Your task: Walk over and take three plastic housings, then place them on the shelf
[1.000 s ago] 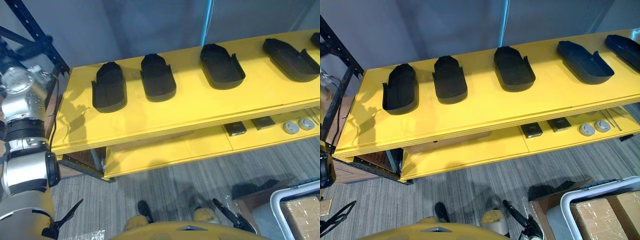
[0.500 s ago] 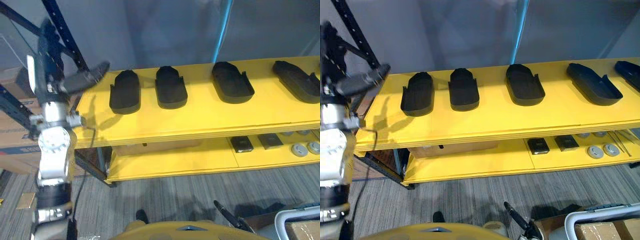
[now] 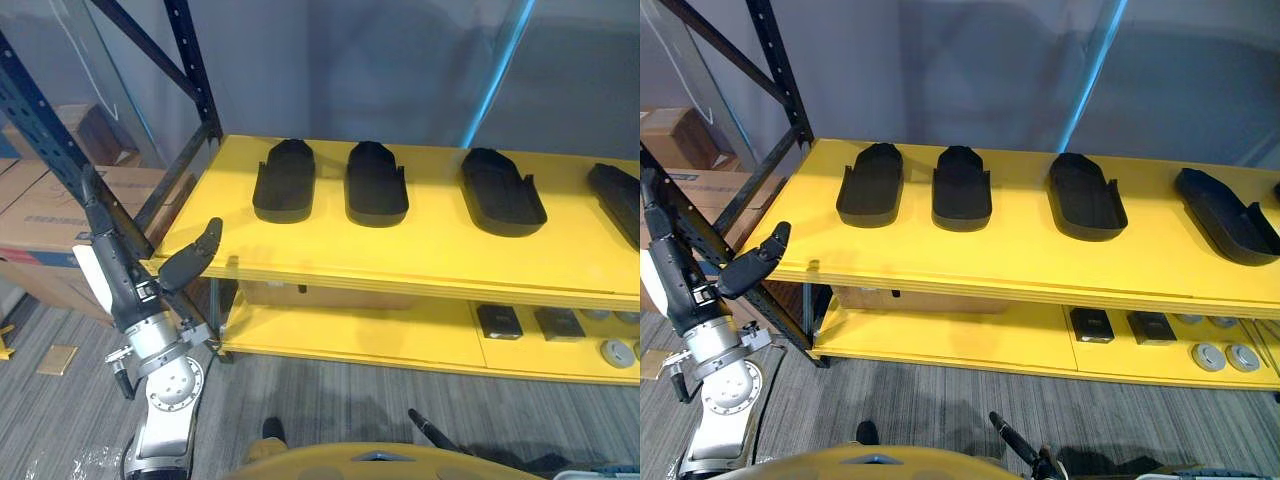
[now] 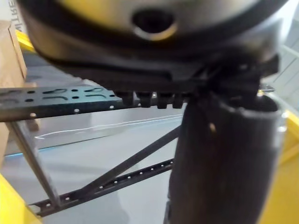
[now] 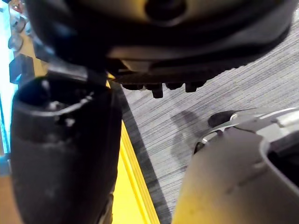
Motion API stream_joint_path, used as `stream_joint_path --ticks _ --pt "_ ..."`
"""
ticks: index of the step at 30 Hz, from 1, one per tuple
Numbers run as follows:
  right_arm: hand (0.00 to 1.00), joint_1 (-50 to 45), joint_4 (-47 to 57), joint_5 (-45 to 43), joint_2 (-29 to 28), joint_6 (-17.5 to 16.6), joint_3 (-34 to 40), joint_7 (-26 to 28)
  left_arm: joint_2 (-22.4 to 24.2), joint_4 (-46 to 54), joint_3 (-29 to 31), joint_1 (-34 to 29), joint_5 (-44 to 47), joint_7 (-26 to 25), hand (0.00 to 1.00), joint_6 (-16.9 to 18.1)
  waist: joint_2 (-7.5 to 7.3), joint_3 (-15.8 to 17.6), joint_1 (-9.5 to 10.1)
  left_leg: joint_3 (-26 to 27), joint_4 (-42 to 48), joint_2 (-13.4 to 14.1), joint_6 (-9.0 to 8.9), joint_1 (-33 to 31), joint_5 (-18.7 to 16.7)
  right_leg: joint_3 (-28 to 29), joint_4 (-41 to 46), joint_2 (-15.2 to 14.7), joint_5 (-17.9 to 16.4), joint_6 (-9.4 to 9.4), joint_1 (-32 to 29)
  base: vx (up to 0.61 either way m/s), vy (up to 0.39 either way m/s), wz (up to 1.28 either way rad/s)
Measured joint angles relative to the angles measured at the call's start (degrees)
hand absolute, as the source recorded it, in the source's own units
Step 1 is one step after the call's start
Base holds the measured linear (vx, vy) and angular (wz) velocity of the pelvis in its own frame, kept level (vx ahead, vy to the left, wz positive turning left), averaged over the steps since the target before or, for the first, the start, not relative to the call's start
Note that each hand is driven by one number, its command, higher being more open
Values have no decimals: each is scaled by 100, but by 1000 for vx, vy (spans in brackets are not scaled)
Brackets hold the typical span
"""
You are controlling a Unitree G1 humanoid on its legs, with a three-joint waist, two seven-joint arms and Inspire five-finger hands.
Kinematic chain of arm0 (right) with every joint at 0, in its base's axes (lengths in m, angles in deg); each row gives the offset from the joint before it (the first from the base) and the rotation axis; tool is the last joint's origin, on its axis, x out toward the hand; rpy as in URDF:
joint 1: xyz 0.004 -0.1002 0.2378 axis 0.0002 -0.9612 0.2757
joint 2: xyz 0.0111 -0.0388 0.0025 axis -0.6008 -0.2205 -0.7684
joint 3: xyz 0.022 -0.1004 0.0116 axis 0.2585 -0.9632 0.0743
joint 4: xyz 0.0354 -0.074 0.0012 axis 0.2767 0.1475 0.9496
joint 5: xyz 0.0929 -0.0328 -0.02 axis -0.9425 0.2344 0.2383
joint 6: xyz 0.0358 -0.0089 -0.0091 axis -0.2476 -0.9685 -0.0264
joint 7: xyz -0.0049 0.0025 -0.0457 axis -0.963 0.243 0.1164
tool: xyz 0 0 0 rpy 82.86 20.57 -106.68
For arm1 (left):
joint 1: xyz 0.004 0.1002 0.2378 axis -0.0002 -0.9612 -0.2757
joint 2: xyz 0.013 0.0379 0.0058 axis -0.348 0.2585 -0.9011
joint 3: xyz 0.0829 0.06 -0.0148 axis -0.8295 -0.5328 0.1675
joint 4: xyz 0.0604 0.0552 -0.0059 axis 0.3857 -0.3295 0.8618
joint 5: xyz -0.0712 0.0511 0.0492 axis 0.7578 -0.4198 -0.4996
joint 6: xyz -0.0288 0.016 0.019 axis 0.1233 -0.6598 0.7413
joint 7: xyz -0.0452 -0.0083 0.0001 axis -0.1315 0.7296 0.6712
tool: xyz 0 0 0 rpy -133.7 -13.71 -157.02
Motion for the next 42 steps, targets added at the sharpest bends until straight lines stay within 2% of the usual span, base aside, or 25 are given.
stream_joint_path --ticks 3,6,9,11,13,16,21,25,28,33,42 --pt "100 79 -32 -4 57 -11 -119 -11 -12 14 -124 22 46 398 100 138 11 4 -5 -3 0 3 -11 0 -8 -5 0 -1 -19 22 1 0 0 0" --pt "100 77 -47 -7 57 -16 -120 -15 -127 14 -408 176 678 1030 100 124 9 5 -30 10 0 4 -36 3 -22 7 -2 -4 -40 34 0 42 -21 -2" --pt "100 79 -49 -6 55 -23 -118 -6 -255 12 -609 559 1373 1450 100 -40 2 9 -73 73 0 19 -62 42 -19 63 2 0 -53 27 0 44 -21 -8" --pt "100 76 -51 -7 53 -54 -109 1 -330 -4 -616 824 1847 1637 100 -224 -1 10 -174 143 1 32 -72 75 -22 105 14 7 -34 56 4 63 -31 -20" --pt "100 22 -52 -11 54 -111 -55 35 -342 -247 -615 1271 2322 1713 100 -538 -1 18 -209 316 1 60 -130 213 -73 303 12 23 -34 52 23 73 -37 -43" --pt "100 -43 -52 -6 50 -117 133 166 -371 -774 -605 1778 2811 1719 100 -955 -12 44 -380 500 1 67 -152 340 -131 478 11 24 -42 39 35 42 -18 -32" --pt "100 -229 -50 -5 37 -113 421 276 -415 -1424 -603 2212 3171 1835 100 -1443 -70 93 -587 771 1 82 -182 485 -227 720 7 10 -43 32 8 29 7 -30" --pt "100 -480 -49 1 22 47 575 449 -511 -1924 -600 2613 3516 1991 100 -1788 -85 116 -692 926 1 100 -212 542 -282 850 5 15 -56 10 -25 29 4 -18" --pt "100 -502 -48 -60 -56 201 609 534 -600 -2200 -573 2839 3722 2127 100 -1934 -80 192 -803 1024 1 116 -231 544 -305 913 7 24 -59 2 -70 17 1 -12" --pt "100 -613 -52 -6 -269 446 883 665 -604 -2431 -545 2864 3906 2163 100 -1946 -85 200 -841 1205 4 128 -278 651 -379 1104 8 29 -75 -30 -86 47 3 -19" --pt "100 -679 -53 -55 -411 603 1592 675 -712 -2617 -548 3049 3910 2181 100 -1947 -79 198 -936 1354 4 137 -283 756 -383 1174 14 31 -104 -84 -35 18 -4 -5"
